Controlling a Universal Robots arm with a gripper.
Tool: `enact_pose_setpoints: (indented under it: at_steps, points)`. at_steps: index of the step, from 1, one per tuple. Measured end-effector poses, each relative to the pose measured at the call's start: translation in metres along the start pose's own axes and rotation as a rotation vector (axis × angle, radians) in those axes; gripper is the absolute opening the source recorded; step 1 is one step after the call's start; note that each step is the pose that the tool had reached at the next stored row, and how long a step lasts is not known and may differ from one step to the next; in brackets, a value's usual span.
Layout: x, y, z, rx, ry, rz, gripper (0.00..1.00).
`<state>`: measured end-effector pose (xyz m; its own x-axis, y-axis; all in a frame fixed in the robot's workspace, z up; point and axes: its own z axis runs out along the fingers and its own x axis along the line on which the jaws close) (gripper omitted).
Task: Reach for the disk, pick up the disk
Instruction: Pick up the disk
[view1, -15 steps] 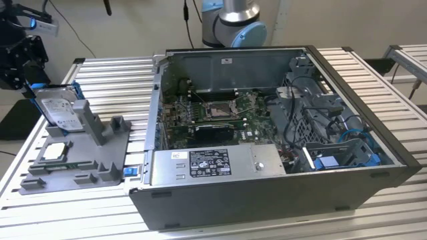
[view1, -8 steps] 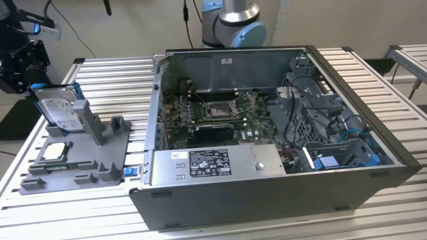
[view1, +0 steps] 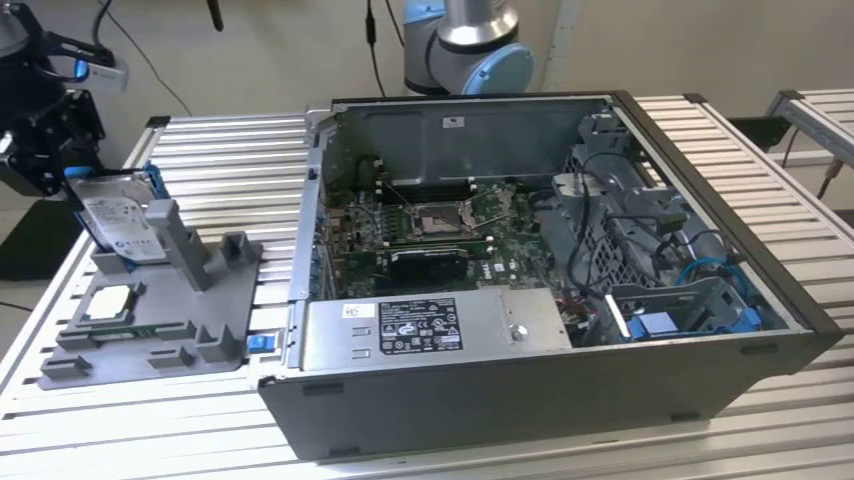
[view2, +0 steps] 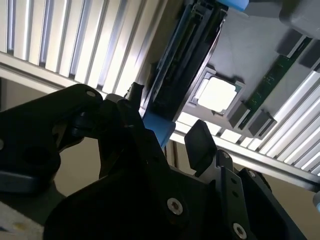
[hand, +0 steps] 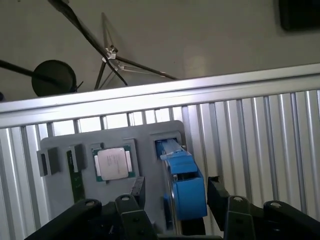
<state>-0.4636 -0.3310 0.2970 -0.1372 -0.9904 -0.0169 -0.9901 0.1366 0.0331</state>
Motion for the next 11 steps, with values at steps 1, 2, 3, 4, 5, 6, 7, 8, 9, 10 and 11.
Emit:
enact_pose_setpoints:
  at_steps: [1, 2, 3, 4, 5, 6, 7, 8, 9, 10, 11]
  points:
    - [-0.0002, 0.0, 0.0016, -0.0001, -0.0002, -0.002, 1.0]
    - [-0.0004, -0.0001, 0.0032, -0.0001, -0.0005, -0.004, 1.0]
    - [-0.0004, -0.0002, 0.0046, -0.0001, -0.0008, -0.006, 1.0]
    - [-0.0005, -0.0003, 0.006, -0.0001, -0.0013, -0.008, 1.0]
    - [-0.0006, -0.0004, 0.0072, -0.0002, -0.0018, -0.01, 1.0]
    - [-0.0006, -0.0004, 0.0083, -0.0002, -0.0022, -0.012, 1.0]
    - [-0.0007, -0.0005, 0.0092, -0.0004, -0.0027, -0.013, 1.0]
    - [-0.0007, -0.0005, 0.0094, -0.0004, -0.0029, -0.013, 1.0]
    - [-0.0007, -0.0004, 0.0094, -0.0006, -0.0029, -0.013, 1.0]
    - [-0.0006, -0.0004, 0.0094, -0.0007, -0.0029, -0.013, 1.0]
    - [-0.0006, -0.0005, 0.0094, -0.0007, -0.0028, -0.013, 1.0]
